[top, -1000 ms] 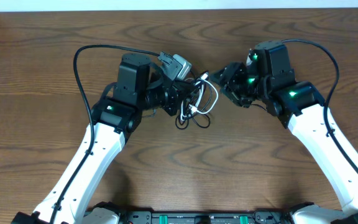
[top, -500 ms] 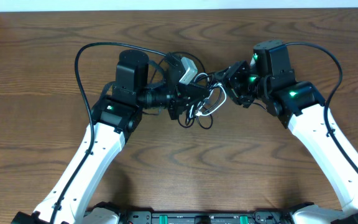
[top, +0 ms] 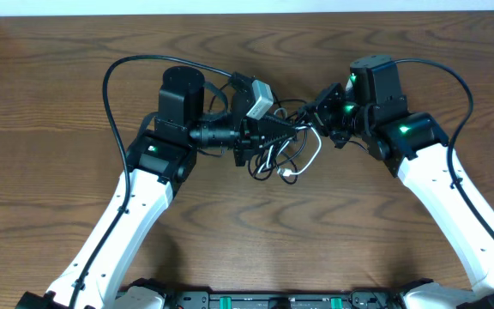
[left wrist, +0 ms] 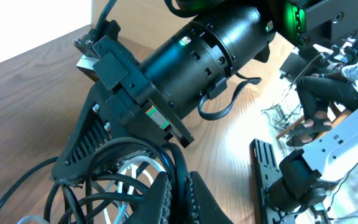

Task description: Untangle cables

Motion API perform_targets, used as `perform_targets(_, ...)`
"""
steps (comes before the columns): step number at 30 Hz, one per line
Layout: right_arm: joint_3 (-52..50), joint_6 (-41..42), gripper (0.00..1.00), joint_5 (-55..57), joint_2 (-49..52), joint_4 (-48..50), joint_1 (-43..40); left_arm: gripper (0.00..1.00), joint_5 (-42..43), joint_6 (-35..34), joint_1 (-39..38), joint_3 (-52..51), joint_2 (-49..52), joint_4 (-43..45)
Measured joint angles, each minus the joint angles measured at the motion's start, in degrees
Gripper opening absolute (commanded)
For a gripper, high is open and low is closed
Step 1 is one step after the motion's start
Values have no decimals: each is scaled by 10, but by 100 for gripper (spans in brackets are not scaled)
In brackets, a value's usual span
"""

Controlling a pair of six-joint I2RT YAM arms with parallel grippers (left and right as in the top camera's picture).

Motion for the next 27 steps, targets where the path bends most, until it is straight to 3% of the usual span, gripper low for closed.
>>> perform_targets(3, 0, -7, 1, 3, 0, -2, 0, 8, -17, 2, -1, 1, 0, -30)
perform_targets(7, 0, -19, 1, 13, 0, -16, -10, 7, -110, 2, -3, 3, 0, -117)
perform_targets(11, 0, -32, 1, 14, 0, -28, -32, 8, -296, 2, -5, 3, 0, -229)
perform_targets(17, 0, -53, 1, 14, 0, -31, -55, 8, -570, -20, -5, 3, 0, -311)
perform_targets(22, 0, -63, 1, 12, 0, -30, -55, 8, -647, -47, -5, 3, 0, -313)
perform_targets(27, 0, -65, 1, 11, 0, -30, -55, 10, -599, -66, -5, 3, 0, -295)
